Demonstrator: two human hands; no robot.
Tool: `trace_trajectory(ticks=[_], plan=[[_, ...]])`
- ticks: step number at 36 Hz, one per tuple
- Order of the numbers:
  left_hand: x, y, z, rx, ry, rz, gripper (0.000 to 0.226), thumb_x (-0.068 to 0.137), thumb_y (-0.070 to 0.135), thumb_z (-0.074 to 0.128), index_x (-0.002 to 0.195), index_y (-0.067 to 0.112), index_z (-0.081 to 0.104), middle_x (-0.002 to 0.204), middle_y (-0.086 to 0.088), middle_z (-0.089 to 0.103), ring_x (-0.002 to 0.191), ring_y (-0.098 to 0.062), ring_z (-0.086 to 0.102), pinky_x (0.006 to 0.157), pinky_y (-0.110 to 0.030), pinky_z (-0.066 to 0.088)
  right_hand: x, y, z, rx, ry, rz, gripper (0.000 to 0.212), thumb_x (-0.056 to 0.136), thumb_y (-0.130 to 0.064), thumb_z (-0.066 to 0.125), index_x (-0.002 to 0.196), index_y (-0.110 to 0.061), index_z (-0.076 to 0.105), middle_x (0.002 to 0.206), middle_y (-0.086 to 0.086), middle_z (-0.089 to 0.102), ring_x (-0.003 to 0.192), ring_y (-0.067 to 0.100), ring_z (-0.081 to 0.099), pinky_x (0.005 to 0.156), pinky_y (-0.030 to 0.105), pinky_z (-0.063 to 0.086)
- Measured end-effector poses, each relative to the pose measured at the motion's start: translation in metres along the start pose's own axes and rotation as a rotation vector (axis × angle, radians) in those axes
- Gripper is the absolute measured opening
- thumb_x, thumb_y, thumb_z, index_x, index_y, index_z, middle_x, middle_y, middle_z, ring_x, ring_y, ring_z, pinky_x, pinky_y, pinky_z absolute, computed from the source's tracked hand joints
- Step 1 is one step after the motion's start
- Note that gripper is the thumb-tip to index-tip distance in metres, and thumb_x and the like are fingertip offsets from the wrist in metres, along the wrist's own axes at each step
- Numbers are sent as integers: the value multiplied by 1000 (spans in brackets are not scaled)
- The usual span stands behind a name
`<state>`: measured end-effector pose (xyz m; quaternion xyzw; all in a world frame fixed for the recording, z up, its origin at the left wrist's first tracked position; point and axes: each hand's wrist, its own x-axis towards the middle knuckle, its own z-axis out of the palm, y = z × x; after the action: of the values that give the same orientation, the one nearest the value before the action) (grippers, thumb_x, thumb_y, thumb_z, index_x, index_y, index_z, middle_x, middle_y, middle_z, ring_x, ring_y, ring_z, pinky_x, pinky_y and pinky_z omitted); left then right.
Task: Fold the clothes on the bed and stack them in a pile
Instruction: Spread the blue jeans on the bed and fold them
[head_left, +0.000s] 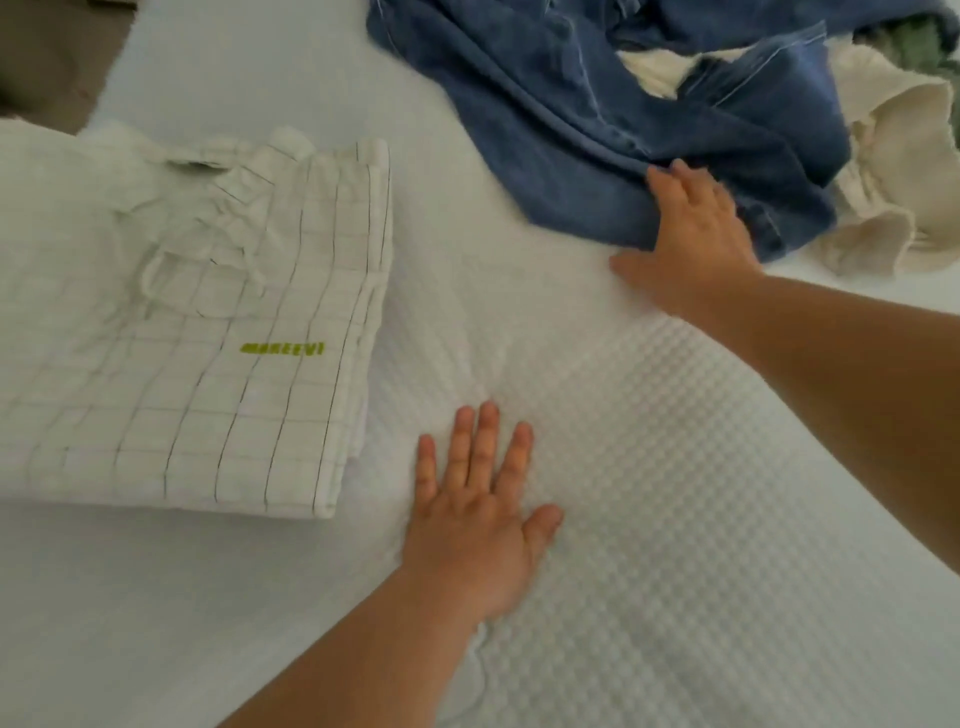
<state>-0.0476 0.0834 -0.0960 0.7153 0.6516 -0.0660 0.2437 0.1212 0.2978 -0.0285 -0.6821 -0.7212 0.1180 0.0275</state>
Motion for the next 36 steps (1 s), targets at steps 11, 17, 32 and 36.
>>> trace_trajectory(ticks=[11,17,32,36], plan=[[9,-7,9,57,-55,-29,68,71,70,-13,114,38,-55,129,7,-59,121,-12,-53,95,-42,-39,4,1,9,231,97,43,26,94,-26,45,113,-20,61,113,14,64,105,37,55,85,35,40],[9,-5,-6,32,-108,-39,69,73,73,-6,112,43,-54,124,10,-61,114,-9,-57,93,-39,-41,-102,-11,8,621,26,168,12,94,-24,48,89,-22,58,73,-9,58,67,8,54,51,11,35],[-111,112,-144,-1549,-396,-506,26,89,19,58,109,3,64,93,-13,67,82,-23,63,72,-29,50,-416,-44,-105,1075,-143,529,36,90,-8,54,71,-38,64,63,-19,64,52,-3,52,50,10,42],[-160,151,-162,-1112,-368,-299,27,90,8,45,110,8,63,105,-18,64,96,-27,59,85,-34,49,-454,-35,-134,1079,-267,557,39,90,-2,52,61,-27,58,48,-8,45,49,8,35,48,22,28]])
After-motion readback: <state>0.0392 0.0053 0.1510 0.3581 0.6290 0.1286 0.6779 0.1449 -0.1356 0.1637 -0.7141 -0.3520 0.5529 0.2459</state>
